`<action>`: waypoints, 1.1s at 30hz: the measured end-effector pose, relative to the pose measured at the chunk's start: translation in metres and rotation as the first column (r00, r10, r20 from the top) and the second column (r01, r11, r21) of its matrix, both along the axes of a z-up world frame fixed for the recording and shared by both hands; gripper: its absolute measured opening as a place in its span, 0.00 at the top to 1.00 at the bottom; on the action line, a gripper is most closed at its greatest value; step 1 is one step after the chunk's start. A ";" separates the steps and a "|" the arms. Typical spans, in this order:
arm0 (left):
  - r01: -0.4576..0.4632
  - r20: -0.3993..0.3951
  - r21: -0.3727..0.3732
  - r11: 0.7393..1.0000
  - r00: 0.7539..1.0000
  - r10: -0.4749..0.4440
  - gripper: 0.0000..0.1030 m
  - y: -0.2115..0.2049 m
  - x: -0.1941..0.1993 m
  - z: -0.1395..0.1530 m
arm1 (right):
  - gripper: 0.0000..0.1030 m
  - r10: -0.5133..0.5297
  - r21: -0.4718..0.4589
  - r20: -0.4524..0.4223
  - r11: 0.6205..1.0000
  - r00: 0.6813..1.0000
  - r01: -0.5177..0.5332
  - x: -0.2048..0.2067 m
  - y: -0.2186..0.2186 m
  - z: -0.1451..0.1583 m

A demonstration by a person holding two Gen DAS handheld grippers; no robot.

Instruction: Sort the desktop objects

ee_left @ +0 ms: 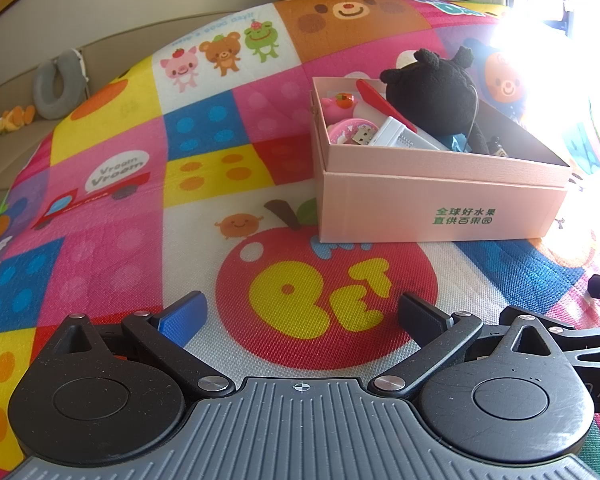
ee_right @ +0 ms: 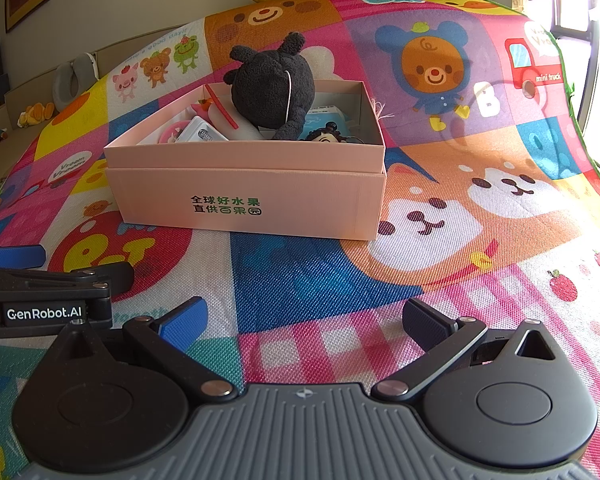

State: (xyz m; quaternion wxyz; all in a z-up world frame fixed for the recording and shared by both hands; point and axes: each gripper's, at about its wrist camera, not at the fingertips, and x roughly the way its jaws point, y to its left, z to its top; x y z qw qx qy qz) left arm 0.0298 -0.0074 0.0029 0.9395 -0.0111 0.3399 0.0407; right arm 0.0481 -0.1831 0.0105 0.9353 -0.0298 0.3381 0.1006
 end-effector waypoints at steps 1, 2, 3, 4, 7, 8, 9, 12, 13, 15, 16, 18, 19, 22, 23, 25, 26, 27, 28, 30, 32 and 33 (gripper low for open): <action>0.000 0.000 0.000 1.000 1.000 0.000 0.00 0.000 0.000 0.000 | 0.00 0.000 0.000 0.000 1.000 1.000 0.000 0.000 0.000 0.000; 0.000 0.000 0.000 1.000 1.000 0.000 0.00 0.000 0.000 0.000 | 0.00 0.000 0.000 0.000 1.000 1.000 0.000 -0.001 0.000 0.000; 0.000 0.000 0.000 1.000 1.000 0.000 0.00 0.000 0.000 0.000 | 0.00 0.000 0.000 0.000 1.000 1.000 0.000 0.000 0.000 0.000; 0.000 0.000 0.000 1.000 1.000 0.000 0.00 0.000 0.000 0.000 | 0.00 0.000 0.000 0.000 1.000 1.000 0.000 0.000 0.000 0.000; 0.000 0.000 0.000 1.000 1.000 0.000 0.00 0.000 0.000 0.000 | 0.00 0.000 0.000 0.000 1.000 1.000 0.000 -0.001 0.000 0.000; 0.000 0.000 0.000 1.000 1.000 0.000 0.00 0.000 0.000 0.000 | 0.00 0.000 0.000 0.000 1.000 1.000 0.000 0.000 0.000 0.000; 0.000 0.000 0.000 1.000 1.000 0.000 0.00 0.000 0.000 0.000 | 0.00 0.000 0.000 0.000 1.000 1.000 0.000 0.000 0.000 0.000; 0.000 0.000 0.000 1.000 1.000 0.000 0.00 0.000 0.000 0.000 | 0.00 0.000 0.000 0.000 1.000 1.000 0.000 0.000 0.000 0.000; 0.000 0.000 0.000 1.000 1.000 0.000 0.00 0.000 0.000 0.000 | 0.00 0.000 0.000 0.000 1.000 1.000 0.000 -0.001 0.000 0.000; 0.000 0.000 0.000 1.000 1.000 0.000 0.00 0.000 0.000 0.000 | 0.00 0.000 0.000 0.000 1.000 1.000 0.000 0.000 0.000 0.000; 0.000 0.000 0.000 1.000 1.000 0.000 0.00 0.000 0.000 0.000 | 0.00 0.000 0.000 0.000 1.000 1.000 0.000 0.000 0.000 0.000; 0.000 0.000 0.000 1.000 1.000 0.000 0.00 0.000 0.000 0.000 | 0.00 0.000 0.000 0.000 1.000 1.000 0.000 0.000 0.000 0.000; 0.000 0.000 0.000 1.000 1.000 0.000 0.00 0.000 0.000 0.000 | 0.00 0.000 0.000 0.000 1.000 1.000 0.000 0.000 0.000 0.000; 0.007 0.000 0.003 1.000 1.000 -0.007 0.00 0.001 0.000 0.000 | 0.00 0.000 0.000 0.000 1.000 1.000 0.000 -0.001 0.000 0.000; 0.018 0.001 0.003 1.000 1.000 -0.018 0.00 0.001 0.002 0.000 | 0.00 0.000 0.000 0.000 1.000 1.000 0.000 -0.001 0.001 0.000; 0.022 0.005 0.000 1.000 1.000 -0.022 0.00 0.003 0.002 0.000 | 0.00 0.000 -0.005 0.000 1.000 1.000 0.000 0.000 0.001 0.000; 0.019 0.004 -0.004 1.000 1.000 -0.019 0.00 0.006 0.001 0.000 | 0.00 0.000 -0.005 0.000 1.000 1.000 0.000 -0.001 0.001 0.000; 0.021 0.003 -0.013 1.000 1.000 -0.021 0.00 0.009 -0.001 0.000 | 0.00 0.000 -0.003 0.000 1.000 1.000 0.000 -0.001 0.001 -0.001; 0.021 -0.004 -0.022 1.000 1.000 -0.021 0.00 0.012 -0.002 0.001 | 0.00 0.000 -0.004 0.000 1.000 1.000 0.000 -0.002 0.001 -0.001; 0.005 -0.028 -0.029 1.000 1.000 -0.006 0.00 0.019 -0.006 0.003 | 0.00 0.000 -0.005 0.000 1.000 1.000 0.000 -0.001 0.001 -0.001; 0.006 -0.051 0.007 1.000 0.999 -0.006 0.00 0.018 -0.014 0.004 | 0.00 0.000 -0.005 0.000 1.000 1.000 0.000 -0.001 0.001 -0.001; 0.003 -0.055 0.003 1.000 0.998 -0.003 0.00 0.019 -0.019 0.005 | 0.00 0.000 -0.005 0.000 1.000 1.000 0.000 -0.001 0.001 -0.001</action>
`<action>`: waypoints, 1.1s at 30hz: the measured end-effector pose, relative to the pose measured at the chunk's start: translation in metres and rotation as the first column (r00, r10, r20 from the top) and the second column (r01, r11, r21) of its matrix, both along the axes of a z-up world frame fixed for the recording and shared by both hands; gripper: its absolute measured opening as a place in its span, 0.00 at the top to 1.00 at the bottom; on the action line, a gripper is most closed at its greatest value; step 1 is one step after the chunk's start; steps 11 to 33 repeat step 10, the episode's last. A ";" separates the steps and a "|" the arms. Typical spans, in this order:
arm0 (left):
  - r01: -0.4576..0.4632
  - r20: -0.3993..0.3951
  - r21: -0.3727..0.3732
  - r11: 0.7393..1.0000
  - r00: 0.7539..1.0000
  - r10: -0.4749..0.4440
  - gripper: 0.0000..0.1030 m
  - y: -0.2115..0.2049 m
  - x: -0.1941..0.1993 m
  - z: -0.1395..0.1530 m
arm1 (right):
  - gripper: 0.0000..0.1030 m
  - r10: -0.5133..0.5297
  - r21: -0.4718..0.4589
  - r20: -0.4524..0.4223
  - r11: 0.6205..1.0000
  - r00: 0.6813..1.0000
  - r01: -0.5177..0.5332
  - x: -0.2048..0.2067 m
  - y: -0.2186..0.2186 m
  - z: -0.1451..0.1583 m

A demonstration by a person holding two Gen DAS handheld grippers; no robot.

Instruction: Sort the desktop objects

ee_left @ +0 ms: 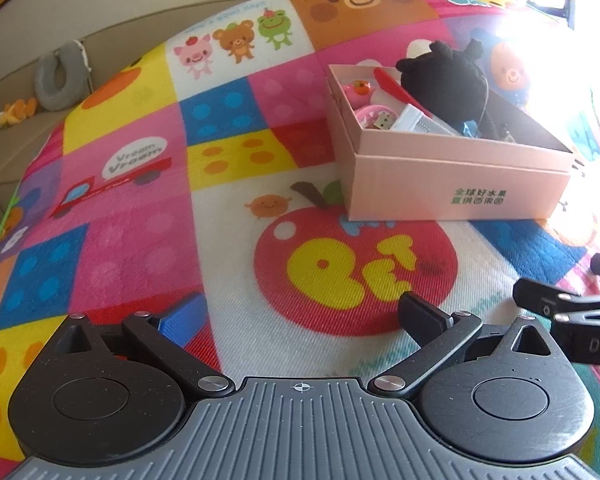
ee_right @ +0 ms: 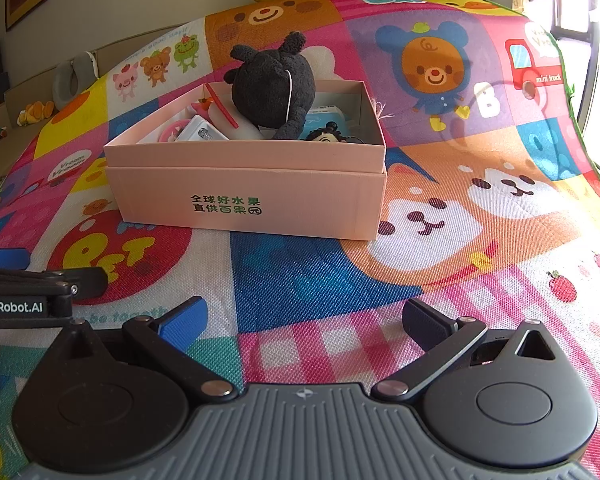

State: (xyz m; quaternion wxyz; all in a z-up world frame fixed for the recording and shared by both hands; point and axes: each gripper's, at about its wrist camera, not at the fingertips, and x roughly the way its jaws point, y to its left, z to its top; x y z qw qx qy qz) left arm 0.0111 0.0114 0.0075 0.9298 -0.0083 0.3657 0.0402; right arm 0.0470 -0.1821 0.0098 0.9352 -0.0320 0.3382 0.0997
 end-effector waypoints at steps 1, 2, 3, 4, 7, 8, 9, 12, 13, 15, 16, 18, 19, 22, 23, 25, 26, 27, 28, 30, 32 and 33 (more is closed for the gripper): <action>-0.009 -0.002 -0.009 1.000 1.000 0.009 0.00 0.001 -0.005 0.000 | 0.00 0.000 0.000 0.000 1.000 1.000 0.000 0.000 0.000 0.000; -0.009 0.001 -0.003 1.000 1.000 0.009 0.00 0.000 -0.010 0.000 | 0.00 0.000 0.000 0.000 1.000 1.000 0.000 0.000 0.000 0.000; -0.004 0.005 0.005 1.000 1.000 0.004 0.00 -0.001 -0.012 0.000 | 0.00 0.000 0.000 0.000 1.000 1.000 0.000 0.001 0.000 0.000; -0.005 0.005 -0.001 1.000 1.000 0.005 0.00 0.000 -0.012 0.000 | 0.00 0.000 0.000 0.000 1.000 1.000 0.000 0.001 0.000 0.000; -0.003 -0.001 -0.010 1.000 1.000 0.003 0.00 0.002 -0.010 0.001 | 0.00 0.000 0.000 0.000 1.000 1.000 0.000 0.001 0.000 0.000; -0.002 0.000 -0.011 1.000 1.000 0.002 0.00 0.002 -0.010 0.001 | 0.00 0.000 0.000 0.000 1.000 1.000 0.000 0.000 0.000 0.000; -0.002 -0.001 -0.010 1.000 1.000 0.002 0.00 0.001 -0.009 0.001 | 0.00 0.000 0.000 0.000 1.000 1.000 0.000 0.001 0.000 0.000; 0.002 -0.002 -0.011 1.000 1.000 -0.002 0.00 0.001 -0.008 0.002 | 0.00 0.000 0.000 0.000 1.000 1.000 0.000 0.001 0.000 0.000; 0.002 -0.002 -0.011 1.000 1.000 -0.002 0.00 0.001 -0.008 0.002 | 0.00 0.000 0.000 0.000 1.000 1.000 0.000 0.001 0.000 0.000; 0.002 -0.002 -0.011 1.000 1.000 -0.002 0.00 0.001 -0.008 0.002 | 0.00 0.000 0.000 0.000 1.000 1.000 0.000 0.001 0.000 0.000; 0.002 -0.002 -0.011 1.000 1.000 -0.002 0.00 0.001 -0.008 0.002 | 0.00 0.000 0.000 0.000 1.000 1.000 0.000 0.001 0.000 0.000; 0.002 -0.002 -0.011 1.000 1.000 -0.002 0.00 0.001 -0.008 0.002 | 0.00 0.000 0.000 0.000 1.000 1.000 0.000 0.001 0.000 0.000; 0.002 -0.002 -0.011 1.000 1.000 -0.002 0.00 0.001 -0.008 0.002 | 0.00 0.000 0.000 0.000 1.000 1.000 0.000 0.001 0.000 0.000; 0.002 -0.002 -0.011 1.000 1.000 -0.002 0.00 0.001 -0.008 0.002 | 0.00 0.000 0.000 0.000 1.000 1.000 0.000 0.001 0.000 0.000; 0.002 -0.002 -0.011 1.000 1.000 -0.002 0.00 0.001 -0.008 0.002 | 0.00 0.000 0.000 0.000 1.000 1.000 0.000 0.001 0.000 0.000; 0.002 -0.002 -0.011 1.000 1.000 -0.002 0.00 0.001 -0.008 0.002 | 0.00 0.000 0.000 0.000 1.000 1.000 0.000 0.001 0.000 0.000; 0.002 -0.002 -0.011 1.000 1.000 -0.002 0.00 0.001 -0.008 0.002 | 0.00 0.000 0.000 0.000 1.000 1.000 0.000 0.001 0.000 0.000; 0.002 -0.002 -0.011 1.000 1.000 -0.002 0.00 0.001 -0.008 0.002 | 0.00 0.000 0.000 0.000 1.000 1.000 0.000 0.001 0.000 0.000; 0.002 -0.002 -0.011 1.000 1.000 -0.002 0.00 0.001 -0.008 0.002 | 0.00 0.000 0.000 0.000 1.000 1.000 0.000 0.001 0.000 0.000; 0.002 -0.002 -0.011 1.000 1.000 -0.002 0.00 0.001 -0.008 0.002 | 0.00 0.000 0.000 0.000 1.000 1.000 0.000 0.001 0.000 0.000; 0.002 -0.002 -0.011 1.000 1.000 -0.002 0.00 0.001 -0.008 0.002 | 0.00 0.000 0.000 0.000 1.000 1.000 0.000 0.001 0.000 0.000; 0.002 -0.002 -0.011 1.000 1.000 -0.002 0.00 0.001 -0.008 0.002 | 0.00 0.000 0.000 0.000 1.000 1.000 0.000 0.001 0.000 0.000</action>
